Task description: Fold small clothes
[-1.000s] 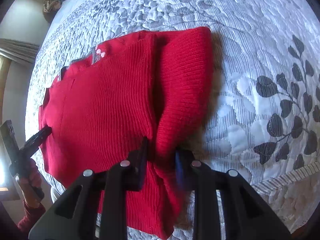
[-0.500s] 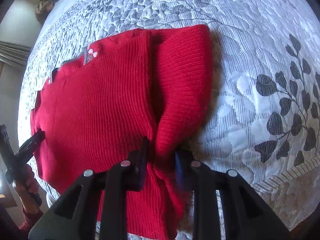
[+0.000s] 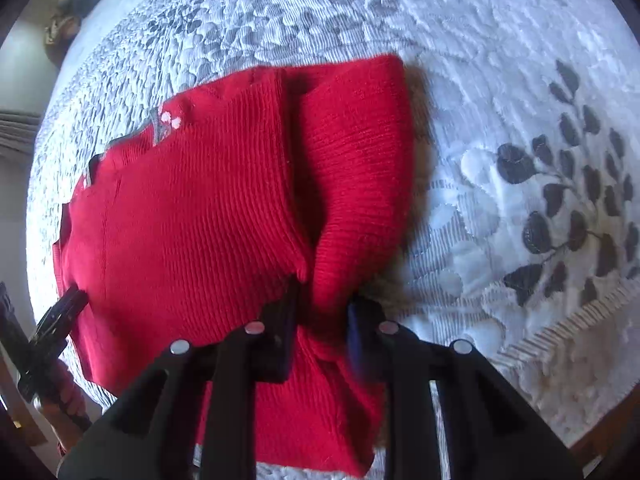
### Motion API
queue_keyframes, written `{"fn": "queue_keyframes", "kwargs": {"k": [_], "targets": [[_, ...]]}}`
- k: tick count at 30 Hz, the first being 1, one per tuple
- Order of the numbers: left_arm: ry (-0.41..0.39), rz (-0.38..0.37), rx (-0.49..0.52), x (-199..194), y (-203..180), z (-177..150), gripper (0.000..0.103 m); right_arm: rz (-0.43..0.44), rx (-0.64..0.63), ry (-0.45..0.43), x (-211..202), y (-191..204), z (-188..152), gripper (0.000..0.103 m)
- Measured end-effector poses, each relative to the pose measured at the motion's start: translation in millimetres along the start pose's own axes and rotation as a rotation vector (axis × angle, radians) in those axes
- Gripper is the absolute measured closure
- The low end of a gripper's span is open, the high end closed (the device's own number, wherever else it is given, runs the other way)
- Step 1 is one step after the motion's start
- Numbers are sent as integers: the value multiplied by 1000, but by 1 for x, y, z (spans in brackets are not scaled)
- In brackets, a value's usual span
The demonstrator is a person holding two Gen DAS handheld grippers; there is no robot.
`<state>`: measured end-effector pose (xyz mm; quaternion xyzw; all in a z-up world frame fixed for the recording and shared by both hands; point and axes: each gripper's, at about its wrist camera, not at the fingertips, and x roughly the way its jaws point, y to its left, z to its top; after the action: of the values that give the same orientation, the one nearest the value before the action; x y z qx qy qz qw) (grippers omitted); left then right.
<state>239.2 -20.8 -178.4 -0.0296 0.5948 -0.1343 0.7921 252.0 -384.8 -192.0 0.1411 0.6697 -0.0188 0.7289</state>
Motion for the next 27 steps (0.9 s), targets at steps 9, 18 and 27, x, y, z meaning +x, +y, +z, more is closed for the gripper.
{"fn": "queue_keyframes", "kwargs": {"k": [9, 18, 27], "targets": [[-13, -25, -49, -18, 42, 1, 37, -159, -80, -23, -28, 50, 8, 85], [1, -59, -4, -18, 55, 5, 37, -144, -353, -80, -44, 189, -2, 86], [34, -140, -86, -8, 76, 5, 37, 27, -545, -34, -22, 269, -32, 65]]}}
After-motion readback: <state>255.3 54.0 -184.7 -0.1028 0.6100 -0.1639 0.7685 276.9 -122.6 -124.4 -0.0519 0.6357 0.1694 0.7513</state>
